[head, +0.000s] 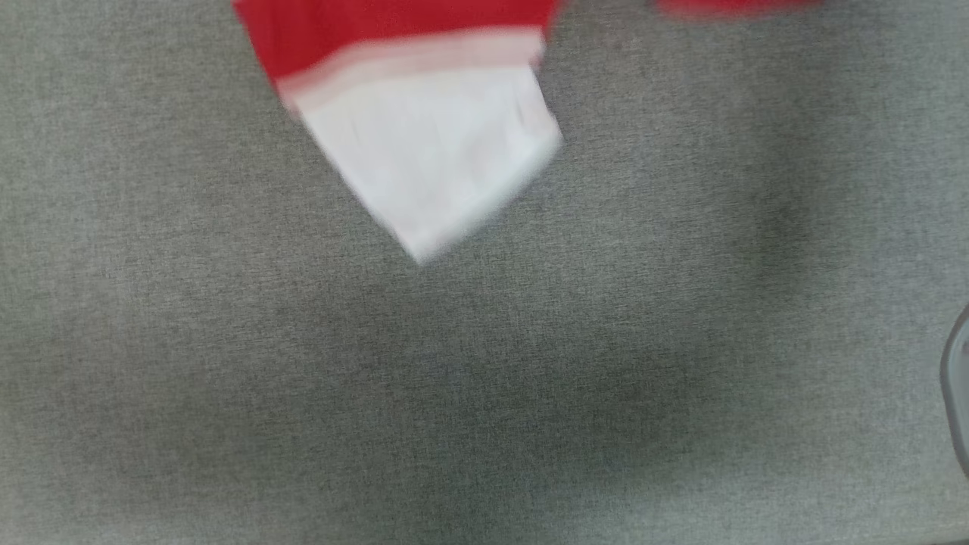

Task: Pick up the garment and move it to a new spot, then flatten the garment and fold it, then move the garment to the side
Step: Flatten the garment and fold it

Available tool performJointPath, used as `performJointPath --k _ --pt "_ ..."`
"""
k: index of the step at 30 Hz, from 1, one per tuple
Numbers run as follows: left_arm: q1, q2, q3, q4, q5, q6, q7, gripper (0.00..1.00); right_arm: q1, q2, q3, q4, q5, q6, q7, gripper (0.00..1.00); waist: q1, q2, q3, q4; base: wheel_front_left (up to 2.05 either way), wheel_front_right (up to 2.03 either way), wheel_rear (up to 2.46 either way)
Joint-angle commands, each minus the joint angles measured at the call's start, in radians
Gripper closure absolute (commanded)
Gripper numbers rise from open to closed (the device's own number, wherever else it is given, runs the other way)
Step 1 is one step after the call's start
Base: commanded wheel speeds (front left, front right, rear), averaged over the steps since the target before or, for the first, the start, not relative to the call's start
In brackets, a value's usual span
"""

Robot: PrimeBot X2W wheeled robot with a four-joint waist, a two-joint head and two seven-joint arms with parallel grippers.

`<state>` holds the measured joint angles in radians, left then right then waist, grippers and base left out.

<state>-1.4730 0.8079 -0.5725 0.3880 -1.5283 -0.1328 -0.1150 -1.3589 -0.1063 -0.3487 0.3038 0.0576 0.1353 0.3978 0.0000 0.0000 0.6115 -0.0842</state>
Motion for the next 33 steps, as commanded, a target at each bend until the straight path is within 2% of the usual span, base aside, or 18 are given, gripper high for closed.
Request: performJointPath --k 1,7,10,18,24,25,30,33 --pt "-0.038 0.02 0.03 0.021 0.011 0.004 -0.019 1.0 -0.018 -0.011 -0.024 0.01 -0.021 -0.008 -0.027 1.0 0.0 0.0 -0.006 -0.005 0.0 0.0 0.0" --pt "-0.117 -0.016 0.065 0.002 -0.036 0.004 -0.04 1.0 -0.068 0.006 -0.056 0.053 -0.057 -0.009 -0.161 1.0 0.0 0.0 -0.031 -0.001 0.0 0.0 0.0" --pt "-0.023 -0.011 0.038 -0.06 -0.06 0.004 -0.015 1.0 -0.026 0.003 -0.032 0.098 -0.063 -0.008 -0.167 1.0 0.0 0.0 -0.04 0.01 0.0 0.0 0.0" --pt "0.353 0.0 0.05 -0.247 -0.115 0.003 -0.083 1.0 0.187 -0.019 0.044 0.107 0.006 -0.007 -0.169 1.0 0.0 0.0 -0.064 0.035 0.0 0.0 0.0" --pt "0.716 -0.022 0.063 -0.392 -0.049 0.003 -0.144 1.0 0.488 -0.031 0.103 -0.047 0.109 -0.007 -0.151 1.0 0.0 0.0 -0.101 0.063 0.0 0.0 0.0" --pt "0.716 -0.022 0.063 -0.392 -0.049 0.003 -0.144 1.0 0.488 -0.031 0.103 -0.047 0.109 -0.007 -0.151 1.0 0.0 0.0 -0.101 0.063 0.0 0.0 0.0" --pt "0.98 -0.075 0.078 -0.505 0.006 0.003 -0.151 1.0 0.799 -0.039 0.116 -0.265 0.195 -0.005 -0.105 1.0 0.0 0.0 -0.132 0.095 0.0 0.0 0.0" --pt "1.118 -0.088 0.101 -0.58 0.032 0.003 -0.151 1.0 0.977 -0.024 0.08 -0.405 0.243 -0.005 -0.074 1.0 0.0 0.0 -0.142 0.109 0.0 0.0 0.0"
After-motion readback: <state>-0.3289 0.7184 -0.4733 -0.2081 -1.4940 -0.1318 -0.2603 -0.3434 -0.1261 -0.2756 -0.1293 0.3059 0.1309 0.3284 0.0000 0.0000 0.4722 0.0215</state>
